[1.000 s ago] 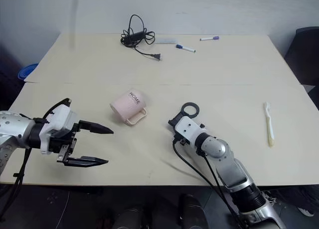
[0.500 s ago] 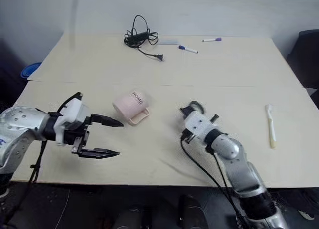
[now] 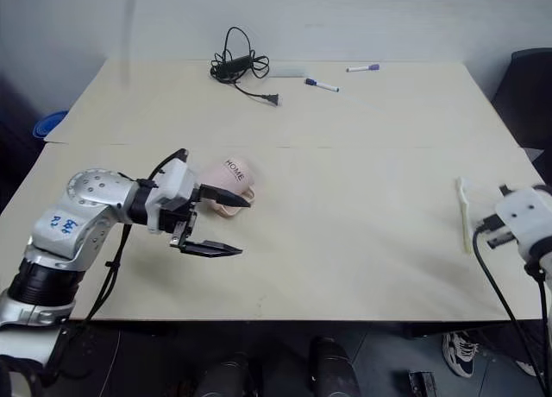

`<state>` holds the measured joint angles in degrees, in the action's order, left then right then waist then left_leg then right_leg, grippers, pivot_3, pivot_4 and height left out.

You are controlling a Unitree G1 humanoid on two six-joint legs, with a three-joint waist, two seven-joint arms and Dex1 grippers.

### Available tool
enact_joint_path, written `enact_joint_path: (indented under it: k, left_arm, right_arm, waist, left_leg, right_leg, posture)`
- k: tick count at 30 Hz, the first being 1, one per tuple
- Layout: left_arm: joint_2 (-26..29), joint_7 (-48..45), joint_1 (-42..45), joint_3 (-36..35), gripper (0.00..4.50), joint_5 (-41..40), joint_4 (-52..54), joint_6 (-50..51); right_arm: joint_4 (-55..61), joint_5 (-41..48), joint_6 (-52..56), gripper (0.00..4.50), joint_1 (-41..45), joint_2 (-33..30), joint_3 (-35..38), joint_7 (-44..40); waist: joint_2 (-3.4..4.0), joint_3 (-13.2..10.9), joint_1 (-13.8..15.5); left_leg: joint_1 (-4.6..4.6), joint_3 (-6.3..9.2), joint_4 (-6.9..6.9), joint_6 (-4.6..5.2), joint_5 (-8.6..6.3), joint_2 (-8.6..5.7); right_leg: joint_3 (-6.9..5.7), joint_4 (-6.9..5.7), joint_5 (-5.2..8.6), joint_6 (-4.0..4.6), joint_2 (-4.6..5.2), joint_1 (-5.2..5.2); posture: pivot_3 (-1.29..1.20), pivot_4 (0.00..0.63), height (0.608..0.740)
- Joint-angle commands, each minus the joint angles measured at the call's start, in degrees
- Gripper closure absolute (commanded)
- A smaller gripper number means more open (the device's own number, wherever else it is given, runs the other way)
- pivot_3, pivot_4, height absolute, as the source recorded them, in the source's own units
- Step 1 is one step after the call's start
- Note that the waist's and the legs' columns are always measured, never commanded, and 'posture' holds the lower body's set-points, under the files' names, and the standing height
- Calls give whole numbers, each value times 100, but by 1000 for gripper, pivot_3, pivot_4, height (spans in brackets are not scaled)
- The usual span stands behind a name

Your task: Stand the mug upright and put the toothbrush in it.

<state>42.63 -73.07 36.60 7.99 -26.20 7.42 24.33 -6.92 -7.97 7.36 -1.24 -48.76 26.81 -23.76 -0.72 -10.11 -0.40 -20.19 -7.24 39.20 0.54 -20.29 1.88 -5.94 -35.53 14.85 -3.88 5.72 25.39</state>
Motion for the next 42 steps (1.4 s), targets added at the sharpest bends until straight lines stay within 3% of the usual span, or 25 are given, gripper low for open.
enact_joint_path:
  k: [1,4,10,14,19,25,31,42]
  left_arm:
    - [-29,-33,113,-27,0,55,11,-71]
    - [-23,-57,87,-51,0,60,38,-65]
    - [-2,285,23,-26,0,292,92,139]
    - [-128,1216,259,423,0,1101,238,757]
    - [-328,1981,658,1007,0,1762,502,1959]
    - [-376,2679,834,1708,0,2467,1122,3001]
    - [-147,3017,899,2025,0,3049,1461,3178]
    - [-497,3196,921,1809,0,3182,150,2830]
  right_arm:
    - [-662,-38,-522,4373,82,-83,48,316]
    - [-1003,71,-623,3475,146,-69,44,370]
    - [142,652,347,1464,-147,-115,482,-121]
    - [2234,2342,2319,1464,-273,-152,984,-1100]
    - [3831,4741,4425,1464,73,-449,1510,-1796]
    - [4811,6809,5206,1464,257,-930,1497,-2221]
    - [4673,7615,5288,1464,785,-1019,1280,-1563]
    - [4637,8412,5092,1464,1108,-1172,1017,-1179]
  waist:
    - [1,0,-8]
    - [2,-1,-7]
    - [7,0,21]
    - [9,1,46]
    - [8,0,75]
    - [0,-4,157]
    - [-18,-13,182]
    - [-20,-14,190]
  left_leg:
    - [0,0,0,-1,1,1]
    - [0,1,0,-4,2,8]
    - [-1,4,0,-7,4,27]
    - [-2,9,2,-7,4,26]
    - [-9,28,4,-3,2,25]
    - [-24,39,2,6,-4,23]
    - [-19,39,8,12,-2,12]
    - [-23,42,9,26,6,-3]
  right_leg:
    - [1,0,1,1,-1,0]
    - [6,0,1,1,0,0]
    - [14,-1,1,1,1,0]
    - [15,-2,0,1,2,0]
    - [11,-3,-1,-1,2,-2]
    - [4,-1,-1,-1,0,-2]
    - [8,6,-2,-2,20,-2]
    - [-2,1,-3,-5,43,-1]
  posture:
    - [0,150,740]
    - [0,150,740]
    - [0,150,740]
    - [0,150,740]
    - [0,150,740]
    - [0,150,740]
    - [0,150,740]
    - [0,150,740]
